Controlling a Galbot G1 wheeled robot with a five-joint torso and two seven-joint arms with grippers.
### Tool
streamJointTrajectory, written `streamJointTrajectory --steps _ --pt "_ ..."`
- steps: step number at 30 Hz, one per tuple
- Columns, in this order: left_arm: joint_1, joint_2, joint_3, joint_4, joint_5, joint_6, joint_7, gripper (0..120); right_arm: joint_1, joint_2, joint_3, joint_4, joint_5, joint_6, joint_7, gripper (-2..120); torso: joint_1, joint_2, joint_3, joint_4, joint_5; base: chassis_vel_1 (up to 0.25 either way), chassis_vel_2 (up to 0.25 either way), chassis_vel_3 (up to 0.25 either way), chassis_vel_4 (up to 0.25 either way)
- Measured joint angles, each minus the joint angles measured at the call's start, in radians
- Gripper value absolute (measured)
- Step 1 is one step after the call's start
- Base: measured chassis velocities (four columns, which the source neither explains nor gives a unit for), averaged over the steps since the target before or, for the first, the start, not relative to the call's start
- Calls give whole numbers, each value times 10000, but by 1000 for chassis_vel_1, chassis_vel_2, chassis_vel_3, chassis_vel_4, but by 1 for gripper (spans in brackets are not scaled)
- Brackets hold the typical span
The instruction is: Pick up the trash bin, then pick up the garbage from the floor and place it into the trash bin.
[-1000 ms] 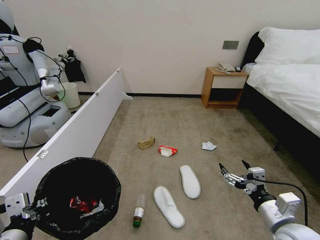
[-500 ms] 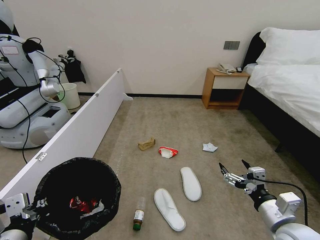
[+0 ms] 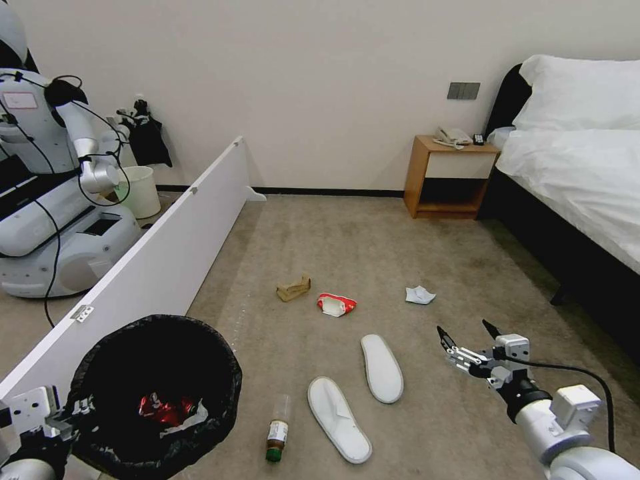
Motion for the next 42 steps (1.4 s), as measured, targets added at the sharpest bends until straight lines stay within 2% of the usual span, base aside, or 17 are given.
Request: streamJointTrajectory --steps 22,42 --pt "-12 6 36 12 -38 11 -2 2 -58 13 -5 59 4 4 -25 100 0 0 0 -1 0 0 0 0 0" --pt "-45 -10 44 10 -28 27 -8 2 -3 -34 -5 73 47 0 -35 100 0 0 0 0 0 64 72 70 69"
